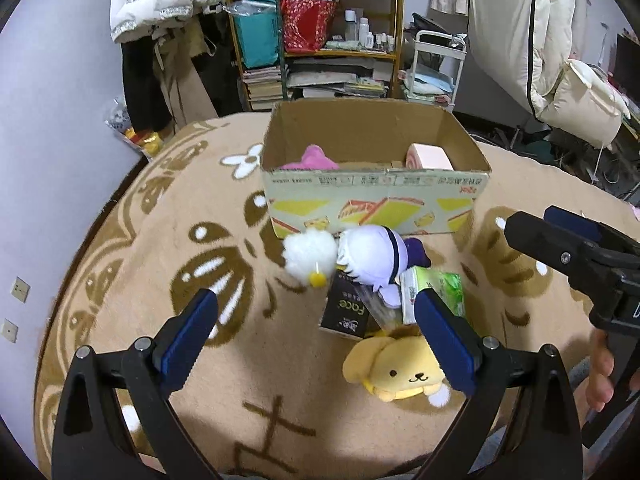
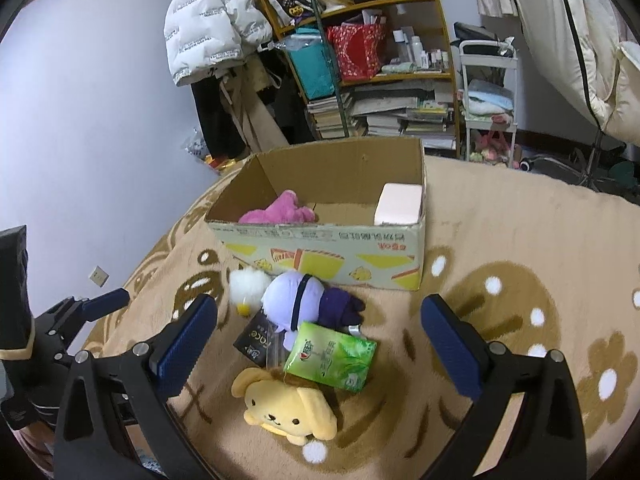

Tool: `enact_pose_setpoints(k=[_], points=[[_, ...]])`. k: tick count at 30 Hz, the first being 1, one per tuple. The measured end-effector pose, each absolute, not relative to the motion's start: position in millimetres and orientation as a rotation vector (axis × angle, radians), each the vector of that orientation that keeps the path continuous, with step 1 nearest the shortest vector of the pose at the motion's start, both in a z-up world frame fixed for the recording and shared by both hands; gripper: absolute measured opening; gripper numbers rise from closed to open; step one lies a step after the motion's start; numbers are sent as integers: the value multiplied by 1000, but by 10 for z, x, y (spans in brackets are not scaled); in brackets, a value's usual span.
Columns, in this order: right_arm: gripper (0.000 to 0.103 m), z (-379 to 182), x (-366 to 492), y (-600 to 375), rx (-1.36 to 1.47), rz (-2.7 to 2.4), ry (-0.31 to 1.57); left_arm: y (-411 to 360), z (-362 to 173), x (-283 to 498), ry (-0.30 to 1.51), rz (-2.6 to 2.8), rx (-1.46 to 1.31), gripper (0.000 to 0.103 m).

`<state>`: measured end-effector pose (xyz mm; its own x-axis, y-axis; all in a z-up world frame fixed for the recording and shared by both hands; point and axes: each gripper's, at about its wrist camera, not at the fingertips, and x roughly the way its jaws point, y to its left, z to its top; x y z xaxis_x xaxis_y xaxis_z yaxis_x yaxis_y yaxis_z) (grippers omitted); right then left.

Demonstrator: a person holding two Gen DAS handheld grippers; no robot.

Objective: Organize soft objects
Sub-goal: 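Lower the left gripper onto the yellow dog plush while the right gripper lowers onto the green tissue pack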

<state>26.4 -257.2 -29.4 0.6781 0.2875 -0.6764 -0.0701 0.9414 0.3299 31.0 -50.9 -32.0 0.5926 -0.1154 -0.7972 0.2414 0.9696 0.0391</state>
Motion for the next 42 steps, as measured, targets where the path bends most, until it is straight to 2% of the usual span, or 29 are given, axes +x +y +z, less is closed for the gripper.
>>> enact_pose_setpoints(k=[32,42], points=[[103,-1095,769,-2441,303,225,1077,-817,-995,547,1072,-283,153,98],[103,-1317,839,-2364,282,218,1152,-996,-1252,601,1183,-339,172,98]])
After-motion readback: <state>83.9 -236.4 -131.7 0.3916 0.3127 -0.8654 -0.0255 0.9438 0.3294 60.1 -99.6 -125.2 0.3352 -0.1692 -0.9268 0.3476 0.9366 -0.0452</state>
